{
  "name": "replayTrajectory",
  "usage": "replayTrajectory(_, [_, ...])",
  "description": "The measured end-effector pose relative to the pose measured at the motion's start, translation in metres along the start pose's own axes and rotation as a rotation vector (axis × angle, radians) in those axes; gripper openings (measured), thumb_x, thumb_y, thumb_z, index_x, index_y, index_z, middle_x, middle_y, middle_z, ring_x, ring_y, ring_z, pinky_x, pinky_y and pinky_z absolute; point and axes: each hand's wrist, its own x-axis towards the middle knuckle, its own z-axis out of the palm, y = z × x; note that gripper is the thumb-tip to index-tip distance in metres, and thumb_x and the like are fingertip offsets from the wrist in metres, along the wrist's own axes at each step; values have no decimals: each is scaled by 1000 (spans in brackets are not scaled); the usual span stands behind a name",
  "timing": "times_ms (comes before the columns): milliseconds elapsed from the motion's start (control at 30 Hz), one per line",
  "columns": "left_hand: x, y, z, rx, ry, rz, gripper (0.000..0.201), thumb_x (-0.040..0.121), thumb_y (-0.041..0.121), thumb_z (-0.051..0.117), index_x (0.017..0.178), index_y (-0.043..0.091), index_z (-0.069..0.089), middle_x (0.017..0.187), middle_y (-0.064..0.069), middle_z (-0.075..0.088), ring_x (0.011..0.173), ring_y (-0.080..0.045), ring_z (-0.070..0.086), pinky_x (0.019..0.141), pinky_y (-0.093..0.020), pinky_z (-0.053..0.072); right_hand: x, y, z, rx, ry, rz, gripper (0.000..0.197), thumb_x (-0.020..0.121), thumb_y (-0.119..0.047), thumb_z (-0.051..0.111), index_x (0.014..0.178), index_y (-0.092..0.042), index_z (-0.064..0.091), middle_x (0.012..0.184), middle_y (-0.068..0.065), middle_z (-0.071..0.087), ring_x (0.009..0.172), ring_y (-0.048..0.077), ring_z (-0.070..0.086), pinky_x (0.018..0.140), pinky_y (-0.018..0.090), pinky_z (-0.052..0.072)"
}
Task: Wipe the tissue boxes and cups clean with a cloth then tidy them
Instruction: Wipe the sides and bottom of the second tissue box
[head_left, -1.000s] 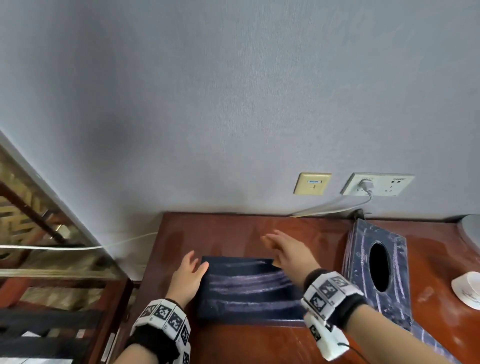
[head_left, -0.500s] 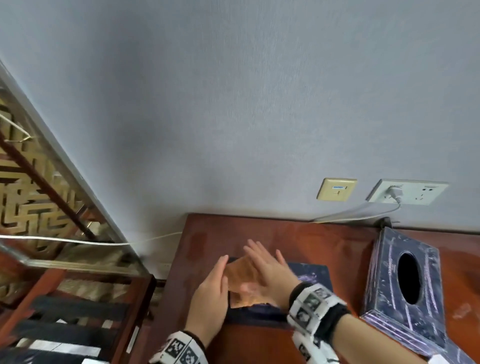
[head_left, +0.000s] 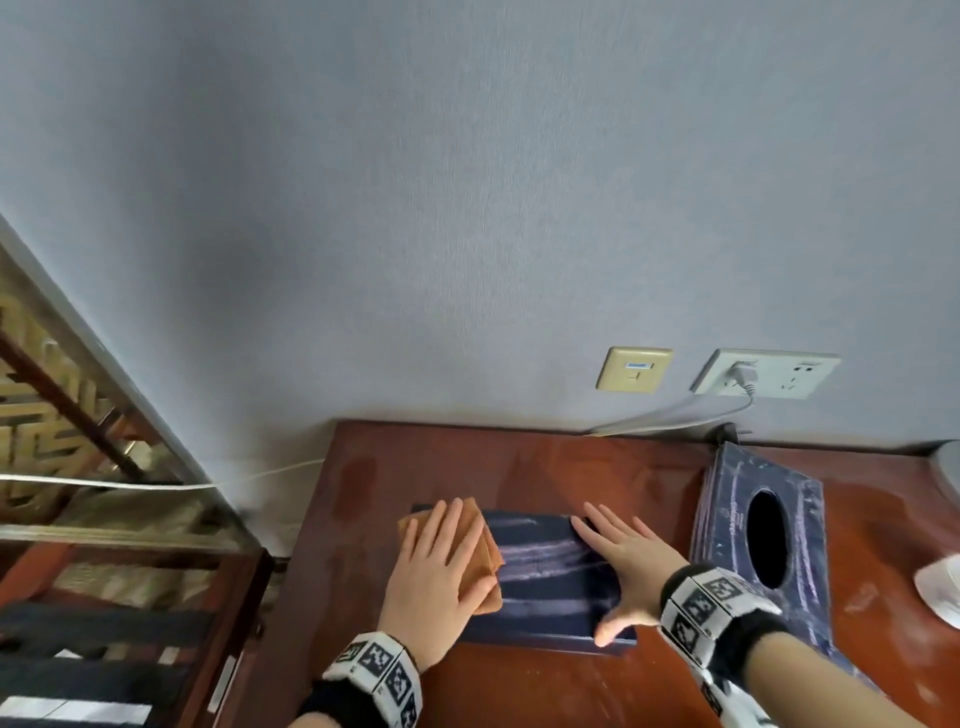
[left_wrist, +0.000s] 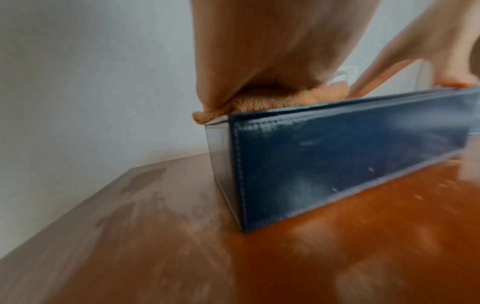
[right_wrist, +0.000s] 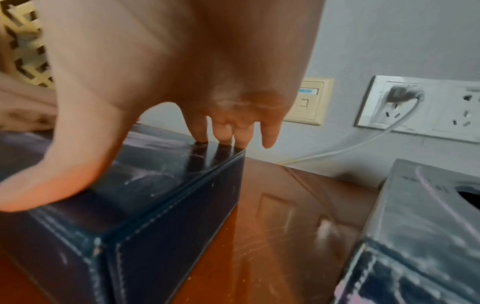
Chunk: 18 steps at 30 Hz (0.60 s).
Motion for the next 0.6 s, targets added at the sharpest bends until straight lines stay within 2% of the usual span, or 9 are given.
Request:
replayTrajectory(133, [-31,8,17,-15,4,203,68,83,59,45,144,32,34,153,3,32,139,-18,26,112,-39,15,-2,-2,3,40,4,9,130,59,-59,74,146,-23,-16,154,-2,-23,142,14,-20,115,36,-8])
replayTrajectory(200, [-38,8,23,-1,-23,286,76,76,42,60,145,34,30,151,6,34,139,-14,28,114,-41,25,-2,-2,4,58,12,13,130,59,-58,74,146,-24,-15,154,-2,-23,142,14,-20,116,36,-7])
replayTrajectory(300, [-35,-5,24,-95,25,362,105,61,13,72,147,41,18,147,15,38,134,-5,36,108,-33,37,-1,-2,5,95,19,19,130,58,-57,76,147,-24,-14,154,-2,-23,142,15,-21,118,37,-4])
replayTrajectory(367, [-30,-17,2,-252,124,341,82,81,12,59,144,48,20,149,20,31,129,6,37,110,-25,35,-2,-3,4,113,20,16,130,59,-55,76,147,-23,-14,154,-1,-23,142,15,-21,119,38,-1])
replayTrajectory(400, [-23,-23,-8,-231,166,303,66,92,16,45,143,50,19,150,21,24,130,7,33,114,-23,27,-2,-4,3,119,23,14,129,60,-54,77,147,-23,-13,154,-2,-23,142,15,-21,120,38,0])
replayTrajectory(467, [-10,-25,-17,-178,191,132,50,100,25,27,145,43,13,153,16,19,142,-5,17,117,-27,18,-4,-4,2,134,22,13,129,60,-53,77,147,-22,-13,154,-2,-23,142,14,-20,120,37,2])
replayTrajectory(500, [-3,-23,-14,-162,150,22,50,97,30,26,147,34,20,152,8,28,143,-16,18,114,-37,28,-5,-3,2,145,23,12,129,60,-53,77,147,-23,-13,154,-3,-23,142,13,-20,120,37,2])
replayTrajectory(567, [6,-11,-5,-69,35,-79,53,88,41,31,136,20,42,140,-6,50,133,-30,36,97,-50,46,-6,-2,2,187,36,5,130,60,-52,78,147,-23,-14,154,-6,-23,142,11,-20,120,35,3])
replayTrajectory(600, [5,-3,0,-27,16,-87,56,86,46,33,132,18,49,137,-10,53,128,-33,44,98,-53,43,-7,-1,2,221,50,4,132,60,-50,79,146,-22,-16,152,-9,-24,142,10,-19,119,32,3])
